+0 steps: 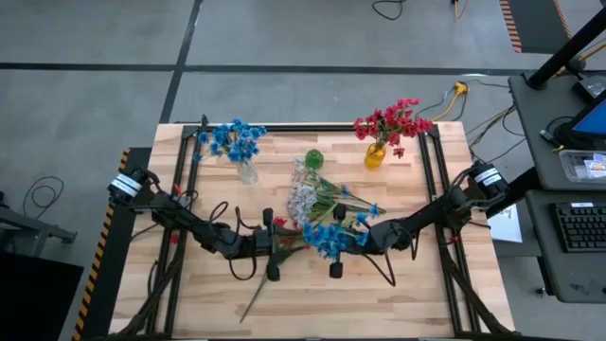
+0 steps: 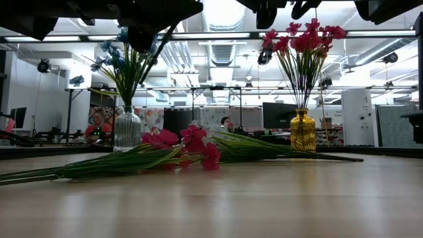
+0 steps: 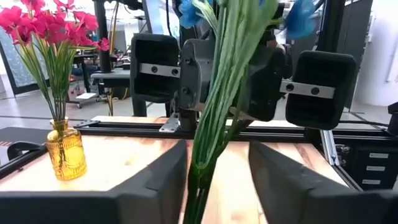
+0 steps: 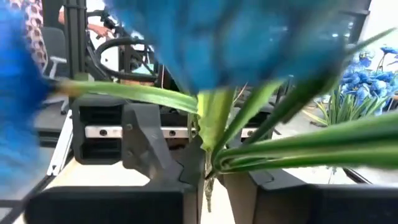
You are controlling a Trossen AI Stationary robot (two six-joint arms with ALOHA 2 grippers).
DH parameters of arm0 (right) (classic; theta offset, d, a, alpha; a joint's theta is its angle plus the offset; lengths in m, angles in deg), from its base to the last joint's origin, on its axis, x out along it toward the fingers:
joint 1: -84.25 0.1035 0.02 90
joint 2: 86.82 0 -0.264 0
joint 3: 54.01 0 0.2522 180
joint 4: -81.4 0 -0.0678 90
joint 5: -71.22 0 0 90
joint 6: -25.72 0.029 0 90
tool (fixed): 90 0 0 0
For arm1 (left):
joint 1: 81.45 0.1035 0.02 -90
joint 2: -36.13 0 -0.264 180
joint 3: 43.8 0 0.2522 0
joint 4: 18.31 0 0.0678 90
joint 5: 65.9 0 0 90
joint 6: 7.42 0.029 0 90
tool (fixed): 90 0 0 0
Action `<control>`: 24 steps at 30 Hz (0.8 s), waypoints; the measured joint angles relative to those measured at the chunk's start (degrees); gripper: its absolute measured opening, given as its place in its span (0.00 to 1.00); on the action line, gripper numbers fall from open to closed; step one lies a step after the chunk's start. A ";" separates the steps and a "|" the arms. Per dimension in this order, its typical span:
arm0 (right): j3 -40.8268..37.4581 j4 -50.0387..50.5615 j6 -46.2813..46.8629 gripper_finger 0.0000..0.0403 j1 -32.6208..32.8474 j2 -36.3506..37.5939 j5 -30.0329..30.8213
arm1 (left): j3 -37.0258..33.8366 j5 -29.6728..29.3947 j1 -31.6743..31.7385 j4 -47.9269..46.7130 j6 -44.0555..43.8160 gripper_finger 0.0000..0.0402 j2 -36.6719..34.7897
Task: Sort flowers into vase by color
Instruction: Put the blue flowers into the transparent vase
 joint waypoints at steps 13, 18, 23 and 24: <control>0.04 20.31 5.87 0.06 -0.11 8.63 0.17 | 0.02 -0.03 -0.81 0.21 1.75 0.55 -2.57; 0.04 21.51 6.68 0.06 -0.14 8.82 0.15 | 0.60 0.52 0.78 0.40 1.53 0.52 -2.27; 0.07 20.67 6.64 0.06 -0.52 8.00 0.15 | 3.72 2.33 2.10 -3.35 2.03 0.51 -0.36; 0.07 20.66 6.66 0.06 -0.55 8.02 0.17 | 4.34 2.20 2.18 -4.59 2.33 0.50 -0.24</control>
